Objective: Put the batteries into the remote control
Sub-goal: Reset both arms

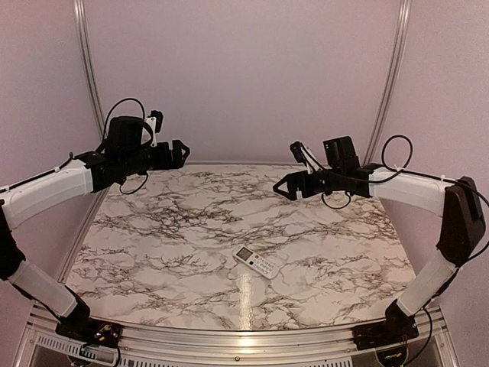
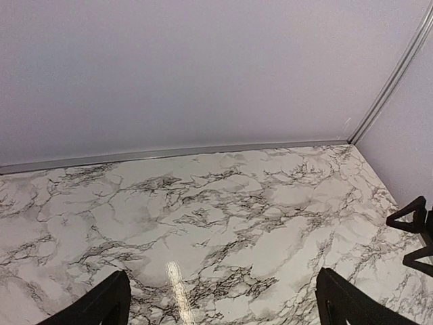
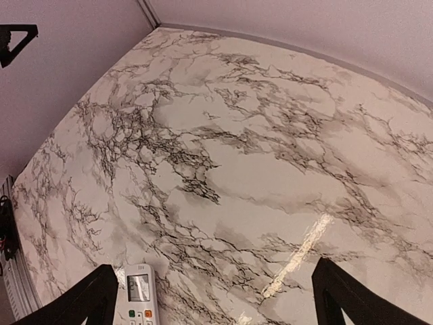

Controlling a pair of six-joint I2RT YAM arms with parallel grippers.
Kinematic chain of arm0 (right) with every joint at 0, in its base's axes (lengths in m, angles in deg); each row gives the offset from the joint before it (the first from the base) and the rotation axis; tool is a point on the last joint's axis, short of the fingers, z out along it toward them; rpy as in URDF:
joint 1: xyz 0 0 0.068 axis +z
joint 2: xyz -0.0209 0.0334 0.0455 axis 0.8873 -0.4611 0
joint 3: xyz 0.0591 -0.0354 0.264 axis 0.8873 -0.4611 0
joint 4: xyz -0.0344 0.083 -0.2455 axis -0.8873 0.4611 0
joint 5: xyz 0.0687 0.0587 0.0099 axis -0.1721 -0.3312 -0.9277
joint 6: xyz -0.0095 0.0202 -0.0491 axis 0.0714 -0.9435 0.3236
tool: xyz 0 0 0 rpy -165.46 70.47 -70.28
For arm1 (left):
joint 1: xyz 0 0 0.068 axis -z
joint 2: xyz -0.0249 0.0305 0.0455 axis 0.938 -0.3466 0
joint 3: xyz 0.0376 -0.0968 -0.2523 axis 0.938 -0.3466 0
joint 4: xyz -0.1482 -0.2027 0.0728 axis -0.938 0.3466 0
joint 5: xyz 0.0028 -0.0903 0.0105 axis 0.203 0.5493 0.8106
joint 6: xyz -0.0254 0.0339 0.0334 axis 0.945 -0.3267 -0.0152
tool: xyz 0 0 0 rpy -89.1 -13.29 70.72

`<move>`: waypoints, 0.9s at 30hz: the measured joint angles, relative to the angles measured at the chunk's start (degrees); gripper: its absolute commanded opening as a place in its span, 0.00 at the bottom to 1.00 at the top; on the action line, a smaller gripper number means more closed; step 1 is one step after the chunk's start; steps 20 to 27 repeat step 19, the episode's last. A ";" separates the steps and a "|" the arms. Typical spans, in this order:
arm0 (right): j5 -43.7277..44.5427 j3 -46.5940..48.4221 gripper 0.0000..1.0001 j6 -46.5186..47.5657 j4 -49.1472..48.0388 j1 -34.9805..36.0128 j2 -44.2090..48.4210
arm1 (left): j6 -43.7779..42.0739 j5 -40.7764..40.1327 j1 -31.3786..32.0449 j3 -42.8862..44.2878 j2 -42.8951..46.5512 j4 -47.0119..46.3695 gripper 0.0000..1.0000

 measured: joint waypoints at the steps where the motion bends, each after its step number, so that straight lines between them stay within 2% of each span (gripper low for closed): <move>1: -1.33 -3.02 0.99 -1.05 -2.86 -2.47 2.08 | 0.39 0.92 -1.46 0.26 -0.85 0.11 0.99; 5: -5.22 -14.03 0.99 -3.89 -11.28 -10.99 7.87 | 3.17 4.15 -5.66 -3.19 -1.75 -0.46 0.99; 9: -7.08 -21.49 0.99 -5.22 -15.78 -15.63 9.99 | 5.55 5.20 -6.47 -9.55 -1.75 -1.11 0.99; 17: -9.97 -30.32 0.99 -8.46 -24.46 -16.79 10.93 | 8.94 5.57 -6.43 -19.76 -1.68 -3.58 0.99; 27: -10.73 -30.53 0.99 -9.14 -25.81 -16.79 10.91 | 9.31 5.55 -6.43 -20.11 -1.68 -4.26 0.99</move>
